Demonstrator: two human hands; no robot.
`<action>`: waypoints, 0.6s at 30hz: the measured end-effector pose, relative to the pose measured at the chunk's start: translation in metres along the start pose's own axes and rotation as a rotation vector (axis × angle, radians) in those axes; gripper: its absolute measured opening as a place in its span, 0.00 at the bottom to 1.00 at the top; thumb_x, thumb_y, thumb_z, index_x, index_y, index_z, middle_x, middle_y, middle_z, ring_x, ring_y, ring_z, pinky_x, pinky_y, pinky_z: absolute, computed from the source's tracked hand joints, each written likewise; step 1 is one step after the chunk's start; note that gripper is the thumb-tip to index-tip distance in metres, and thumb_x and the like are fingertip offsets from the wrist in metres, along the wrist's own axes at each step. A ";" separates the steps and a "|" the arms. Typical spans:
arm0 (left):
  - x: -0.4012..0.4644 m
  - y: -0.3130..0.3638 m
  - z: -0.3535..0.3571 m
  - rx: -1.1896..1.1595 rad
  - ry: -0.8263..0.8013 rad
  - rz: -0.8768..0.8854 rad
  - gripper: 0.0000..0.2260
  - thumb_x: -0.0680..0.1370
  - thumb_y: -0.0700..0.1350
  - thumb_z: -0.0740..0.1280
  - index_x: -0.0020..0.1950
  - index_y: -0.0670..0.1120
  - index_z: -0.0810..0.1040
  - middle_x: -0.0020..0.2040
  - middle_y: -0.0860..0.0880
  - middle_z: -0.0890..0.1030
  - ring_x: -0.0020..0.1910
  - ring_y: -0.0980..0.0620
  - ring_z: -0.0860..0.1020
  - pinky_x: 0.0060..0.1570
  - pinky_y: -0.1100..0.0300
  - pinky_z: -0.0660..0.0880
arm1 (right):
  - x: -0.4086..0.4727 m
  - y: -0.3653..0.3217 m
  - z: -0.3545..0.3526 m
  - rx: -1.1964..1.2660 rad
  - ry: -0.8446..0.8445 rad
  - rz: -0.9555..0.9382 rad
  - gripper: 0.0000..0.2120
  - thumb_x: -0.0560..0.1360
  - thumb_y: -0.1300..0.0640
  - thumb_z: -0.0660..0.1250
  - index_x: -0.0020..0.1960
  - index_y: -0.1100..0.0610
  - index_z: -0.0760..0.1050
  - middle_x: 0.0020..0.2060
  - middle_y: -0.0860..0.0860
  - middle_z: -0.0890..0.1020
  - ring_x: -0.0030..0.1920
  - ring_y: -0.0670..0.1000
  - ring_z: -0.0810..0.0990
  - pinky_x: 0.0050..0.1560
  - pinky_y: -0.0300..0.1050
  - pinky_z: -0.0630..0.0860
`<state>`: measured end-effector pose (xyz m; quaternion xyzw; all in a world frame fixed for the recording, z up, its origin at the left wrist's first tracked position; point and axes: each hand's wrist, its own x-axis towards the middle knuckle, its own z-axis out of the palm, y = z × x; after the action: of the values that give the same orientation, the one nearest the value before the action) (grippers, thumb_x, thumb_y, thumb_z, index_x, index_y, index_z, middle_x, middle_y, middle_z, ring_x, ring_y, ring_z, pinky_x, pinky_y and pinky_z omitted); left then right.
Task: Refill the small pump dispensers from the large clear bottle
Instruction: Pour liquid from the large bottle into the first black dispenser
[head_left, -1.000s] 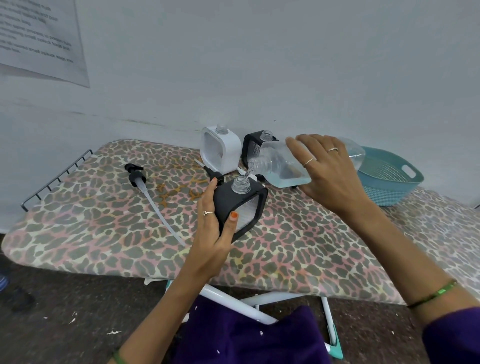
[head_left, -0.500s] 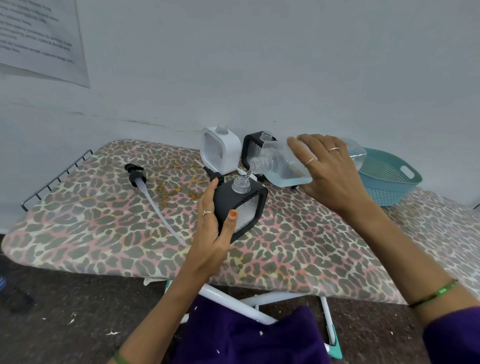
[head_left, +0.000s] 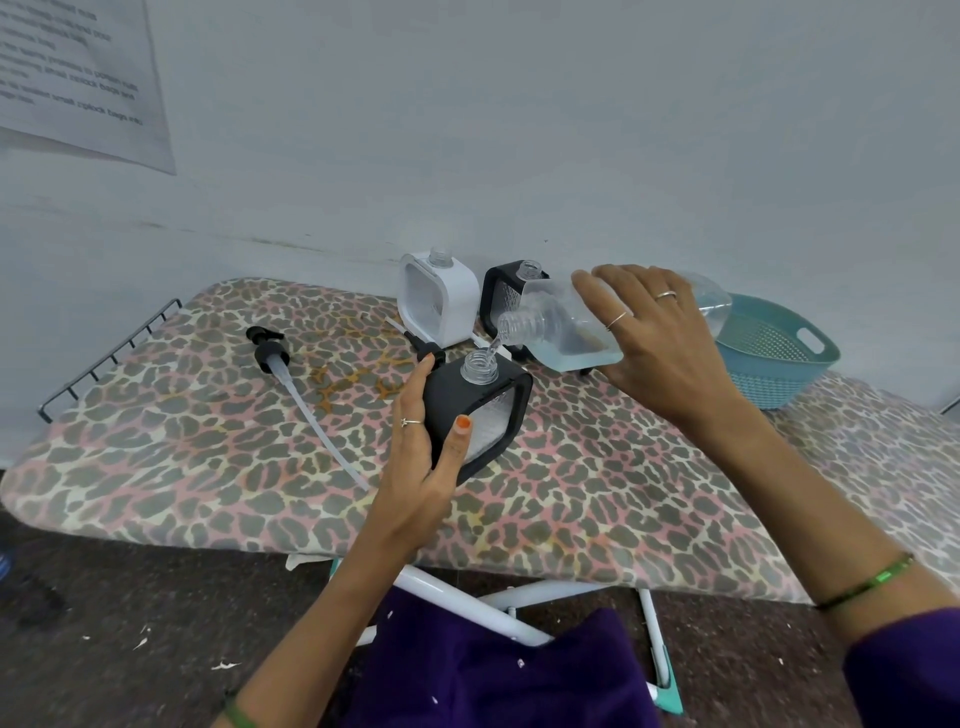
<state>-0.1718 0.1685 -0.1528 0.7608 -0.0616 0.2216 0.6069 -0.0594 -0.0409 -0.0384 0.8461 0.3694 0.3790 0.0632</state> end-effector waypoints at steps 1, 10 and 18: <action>0.000 0.000 0.000 0.000 0.000 0.001 0.24 0.78 0.64 0.55 0.70 0.75 0.48 0.76 0.53 0.61 0.74 0.55 0.62 0.73 0.51 0.62 | 0.000 0.000 0.000 -0.001 0.000 0.000 0.37 0.61 0.67 0.75 0.67 0.57 0.64 0.58 0.61 0.79 0.56 0.63 0.78 0.55 0.60 0.72; 0.000 -0.001 0.000 0.003 -0.005 -0.003 0.24 0.78 0.64 0.56 0.70 0.74 0.49 0.75 0.52 0.62 0.74 0.54 0.62 0.73 0.51 0.63 | 0.001 0.000 -0.002 0.004 0.001 -0.008 0.37 0.61 0.67 0.75 0.67 0.57 0.64 0.57 0.61 0.79 0.56 0.64 0.78 0.55 0.60 0.73; 0.001 0.000 0.000 -0.011 0.007 -0.031 0.28 0.78 0.62 0.57 0.76 0.60 0.52 0.74 0.51 0.64 0.73 0.53 0.64 0.72 0.49 0.64 | 0.001 -0.001 -0.002 0.003 -0.008 -0.006 0.39 0.60 0.66 0.76 0.67 0.57 0.64 0.58 0.61 0.79 0.56 0.63 0.78 0.55 0.60 0.73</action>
<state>-0.1703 0.1685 -0.1527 0.7576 -0.0490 0.2144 0.6145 -0.0610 -0.0395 -0.0366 0.8465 0.3721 0.3752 0.0646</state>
